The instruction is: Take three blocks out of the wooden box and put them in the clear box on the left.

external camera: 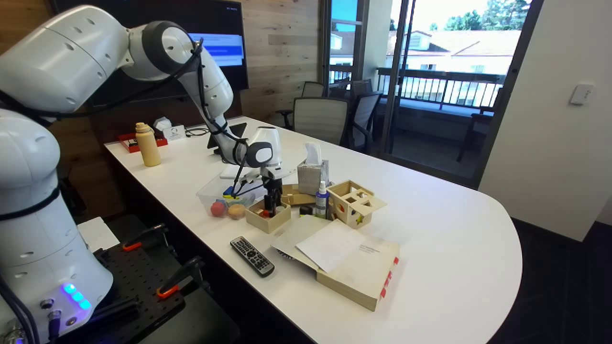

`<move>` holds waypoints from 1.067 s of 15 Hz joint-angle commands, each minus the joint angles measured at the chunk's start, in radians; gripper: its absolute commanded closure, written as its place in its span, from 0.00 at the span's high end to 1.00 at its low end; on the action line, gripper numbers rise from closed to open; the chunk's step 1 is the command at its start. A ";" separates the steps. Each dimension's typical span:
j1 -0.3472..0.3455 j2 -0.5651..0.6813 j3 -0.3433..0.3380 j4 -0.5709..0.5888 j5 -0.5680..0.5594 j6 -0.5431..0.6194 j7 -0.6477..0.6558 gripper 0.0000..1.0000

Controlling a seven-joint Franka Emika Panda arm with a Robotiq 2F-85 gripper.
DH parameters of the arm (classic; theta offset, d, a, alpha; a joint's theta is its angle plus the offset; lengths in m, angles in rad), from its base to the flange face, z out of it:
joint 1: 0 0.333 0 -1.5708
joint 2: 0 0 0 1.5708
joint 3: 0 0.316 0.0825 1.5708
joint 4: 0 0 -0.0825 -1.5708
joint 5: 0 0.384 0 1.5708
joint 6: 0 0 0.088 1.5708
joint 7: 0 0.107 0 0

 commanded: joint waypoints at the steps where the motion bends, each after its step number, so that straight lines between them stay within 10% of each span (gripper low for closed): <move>1: 0.015 0.008 -0.018 0.008 -0.013 0.013 0.061 1.00; 16: 0.048 0.018 -0.057 0.005 -0.045 0.001 0.187 1.00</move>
